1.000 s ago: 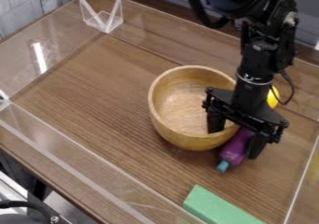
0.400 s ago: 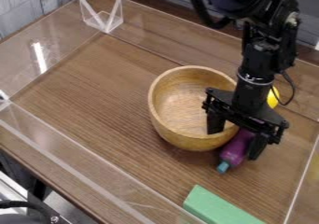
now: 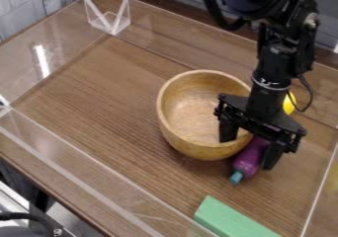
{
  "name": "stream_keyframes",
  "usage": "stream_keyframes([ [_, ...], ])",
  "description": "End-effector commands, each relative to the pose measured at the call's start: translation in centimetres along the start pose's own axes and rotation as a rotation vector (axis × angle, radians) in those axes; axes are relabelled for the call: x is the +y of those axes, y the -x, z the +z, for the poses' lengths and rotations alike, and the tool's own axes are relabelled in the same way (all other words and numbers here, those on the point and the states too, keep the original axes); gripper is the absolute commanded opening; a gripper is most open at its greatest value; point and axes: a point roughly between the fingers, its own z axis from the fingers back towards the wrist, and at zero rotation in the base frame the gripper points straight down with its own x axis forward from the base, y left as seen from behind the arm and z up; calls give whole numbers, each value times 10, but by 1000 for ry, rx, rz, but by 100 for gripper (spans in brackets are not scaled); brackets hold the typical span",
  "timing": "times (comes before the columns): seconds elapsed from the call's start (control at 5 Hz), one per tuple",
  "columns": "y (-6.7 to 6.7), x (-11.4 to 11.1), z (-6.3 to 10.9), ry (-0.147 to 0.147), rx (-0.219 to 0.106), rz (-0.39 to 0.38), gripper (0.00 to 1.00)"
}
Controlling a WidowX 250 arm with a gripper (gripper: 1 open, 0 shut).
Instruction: Put the purple eggplant in the brown bowl
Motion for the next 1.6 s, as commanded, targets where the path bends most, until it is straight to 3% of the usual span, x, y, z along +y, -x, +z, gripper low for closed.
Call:
stream_keyframes([
  [0.0,9,-6,-10,-16,45,-9,100],
  [1.4,10,-8,-11,-20,73,14,100],
])
